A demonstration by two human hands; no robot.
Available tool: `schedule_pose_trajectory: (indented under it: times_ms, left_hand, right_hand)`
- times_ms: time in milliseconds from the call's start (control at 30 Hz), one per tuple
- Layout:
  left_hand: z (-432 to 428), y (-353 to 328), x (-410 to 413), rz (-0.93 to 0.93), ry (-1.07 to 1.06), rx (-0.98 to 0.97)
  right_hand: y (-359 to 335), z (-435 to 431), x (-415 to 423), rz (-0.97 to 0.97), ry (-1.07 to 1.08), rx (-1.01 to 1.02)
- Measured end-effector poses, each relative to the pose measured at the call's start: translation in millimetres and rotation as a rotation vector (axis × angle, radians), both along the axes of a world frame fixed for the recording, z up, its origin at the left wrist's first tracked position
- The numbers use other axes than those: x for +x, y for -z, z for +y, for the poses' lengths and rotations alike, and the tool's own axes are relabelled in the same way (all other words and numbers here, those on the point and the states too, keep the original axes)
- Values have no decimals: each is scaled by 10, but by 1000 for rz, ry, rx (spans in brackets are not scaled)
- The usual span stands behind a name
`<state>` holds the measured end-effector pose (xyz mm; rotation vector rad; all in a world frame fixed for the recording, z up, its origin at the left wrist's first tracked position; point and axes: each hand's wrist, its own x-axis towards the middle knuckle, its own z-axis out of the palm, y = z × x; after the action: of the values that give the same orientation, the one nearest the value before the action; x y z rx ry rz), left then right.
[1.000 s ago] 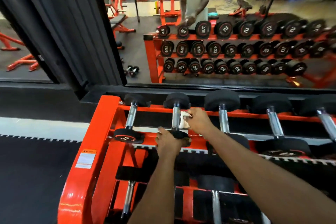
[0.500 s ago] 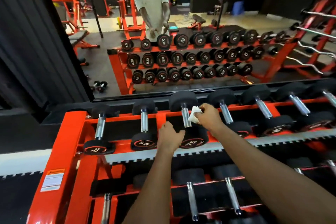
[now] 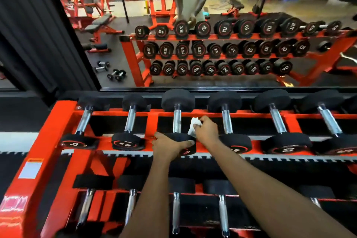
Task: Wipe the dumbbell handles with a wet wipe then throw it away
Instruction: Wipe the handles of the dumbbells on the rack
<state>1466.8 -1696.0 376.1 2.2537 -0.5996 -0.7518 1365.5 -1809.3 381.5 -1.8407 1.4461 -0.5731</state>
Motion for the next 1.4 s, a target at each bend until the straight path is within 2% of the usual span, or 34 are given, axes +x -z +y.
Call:
schedule_pose_trajectory:
  times_ms: [167,367,533,700,1100,1267,1400]
  left_hand:
    - [19,55,-36,-22,-28,-39]
    - [-8,116,-7,3,-75,-143]
    - [3,105,-25,-32,-65,-112]
    - [21,118,-5,-10,-50,-128]
    - [22,132,2,-2,-26,-119]
    - [14,126,19,-15,-23,-102]
    - [33,109,-4,-11,-27,-103]
  right_hand:
    - [126,-55,172,74,60,76]
    - [178,-262,381,144,-319,446]
    - [138,-301,339,116,-277,424]
    - [94,-248,413,179,-291,498]
    - [-148,-246,439,292,-307,411]
    - [-150,-221,490,254,-262,408]
    - [-168,-154,463,322,-328,338]
